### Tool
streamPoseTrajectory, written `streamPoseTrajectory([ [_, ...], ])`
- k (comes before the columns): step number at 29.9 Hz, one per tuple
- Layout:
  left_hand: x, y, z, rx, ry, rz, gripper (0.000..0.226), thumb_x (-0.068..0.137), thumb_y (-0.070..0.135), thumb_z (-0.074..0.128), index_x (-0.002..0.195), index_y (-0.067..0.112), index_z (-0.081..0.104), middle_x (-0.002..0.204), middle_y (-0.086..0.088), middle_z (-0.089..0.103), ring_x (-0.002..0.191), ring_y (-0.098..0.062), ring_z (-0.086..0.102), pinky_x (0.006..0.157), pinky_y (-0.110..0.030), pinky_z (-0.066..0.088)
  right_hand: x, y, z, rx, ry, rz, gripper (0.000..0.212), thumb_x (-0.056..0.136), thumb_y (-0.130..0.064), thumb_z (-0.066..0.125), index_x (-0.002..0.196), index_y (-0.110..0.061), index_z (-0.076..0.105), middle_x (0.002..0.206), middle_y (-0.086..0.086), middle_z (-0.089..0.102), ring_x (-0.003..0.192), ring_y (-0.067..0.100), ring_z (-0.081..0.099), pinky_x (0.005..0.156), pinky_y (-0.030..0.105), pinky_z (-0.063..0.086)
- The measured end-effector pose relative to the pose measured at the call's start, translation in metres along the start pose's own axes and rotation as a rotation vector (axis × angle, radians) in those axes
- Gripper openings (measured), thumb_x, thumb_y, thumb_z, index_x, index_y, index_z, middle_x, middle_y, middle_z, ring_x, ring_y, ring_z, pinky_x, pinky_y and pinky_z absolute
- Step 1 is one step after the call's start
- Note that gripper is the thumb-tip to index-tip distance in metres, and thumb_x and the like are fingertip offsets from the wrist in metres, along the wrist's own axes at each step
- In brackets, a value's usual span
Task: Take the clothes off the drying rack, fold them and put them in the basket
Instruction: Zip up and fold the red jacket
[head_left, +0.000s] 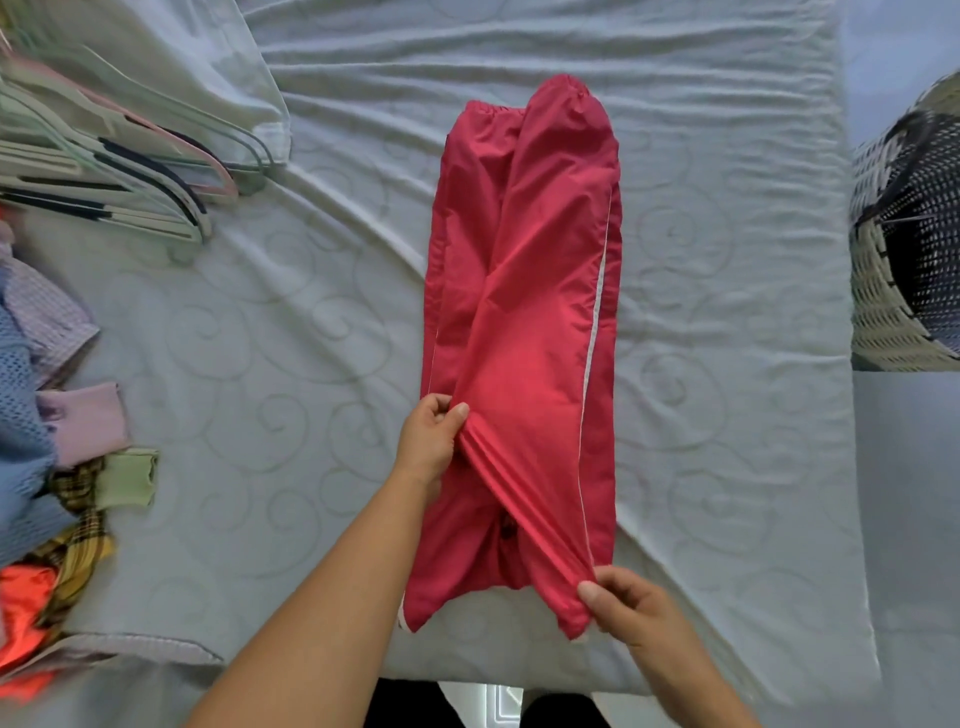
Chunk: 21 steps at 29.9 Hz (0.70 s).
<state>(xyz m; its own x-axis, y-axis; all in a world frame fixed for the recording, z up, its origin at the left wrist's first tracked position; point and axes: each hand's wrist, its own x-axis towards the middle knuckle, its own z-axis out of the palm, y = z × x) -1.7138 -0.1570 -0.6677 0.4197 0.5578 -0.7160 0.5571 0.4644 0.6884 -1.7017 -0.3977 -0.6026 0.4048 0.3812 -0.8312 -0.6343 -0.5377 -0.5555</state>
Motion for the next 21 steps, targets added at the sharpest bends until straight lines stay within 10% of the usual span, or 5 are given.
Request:
streamPoseTrajectory([
  [7, -0.004, -0.001, 0.009, 0.104, -0.024, 0.069, 0.018, 0.088, 0.011, 0.061, 0.074, 0.018, 0.051, 0.066, 0.003, 0.05, 0.059, -0.007, 0.044, 0.056, -0.015, 0.039, 0.008, 0.017, -0.024, 0.047, 0.017, 0.053, 0.006, 0.083, -0.001, 0.065, 0.086, 0.004, 0.063, 0.057, -0.006, 0.06, 0.049, -0.001, 0.049, 0.051, 0.007, 0.039],
  [9, -0.01, 0.001, 0.008, 0.025, -0.087, 0.039, 0.013, 0.086, 0.01, 0.063, 0.081, 0.016, 0.052, 0.071, 0.002, 0.055, 0.061, -0.004, 0.05, 0.055, -0.01, 0.042, 0.005, 0.026, -0.021, 0.013, -0.013, 0.062, 0.033, 0.068, -0.014, 0.079, 0.092, 0.0, 0.063, 0.068, 0.001, 0.06, 0.059, 0.004, 0.053, 0.059, 0.01, 0.044],
  [14, -0.01, 0.001, -0.001, 0.114, -0.066, 0.113, 0.016, 0.074, 0.022, 0.069, 0.08, 0.017, 0.055, 0.085, -0.01, 0.06, 0.078, -0.017, 0.052, 0.074, -0.03, 0.043, -0.004, 0.044, -0.017, -0.187, 0.018, -0.03, 0.022, 0.074, 0.01, 0.069, 0.067, -0.009, 0.06, 0.057, -0.005, 0.053, 0.049, 0.001, 0.04, 0.054, 0.019, 0.034],
  [21, -0.011, 0.012, 0.007, -0.011, -0.203, 0.111, 0.008, 0.087, 0.013, 0.062, 0.085, 0.015, 0.055, 0.084, -0.002, 0.059, 0.081, -0.014, 0.052, 0.08, -0.033, 0.043, -0.013, 0.05, 0.016, -0.376, 0.202, -0.239, 0.054, 0.049, -0.038, 0.07, 0.1, -0.026, 0.054, 0.092, -0.007, 0.058, 0.086, -0.003, 0.051, 0.071, 0.009, 0.04],
])
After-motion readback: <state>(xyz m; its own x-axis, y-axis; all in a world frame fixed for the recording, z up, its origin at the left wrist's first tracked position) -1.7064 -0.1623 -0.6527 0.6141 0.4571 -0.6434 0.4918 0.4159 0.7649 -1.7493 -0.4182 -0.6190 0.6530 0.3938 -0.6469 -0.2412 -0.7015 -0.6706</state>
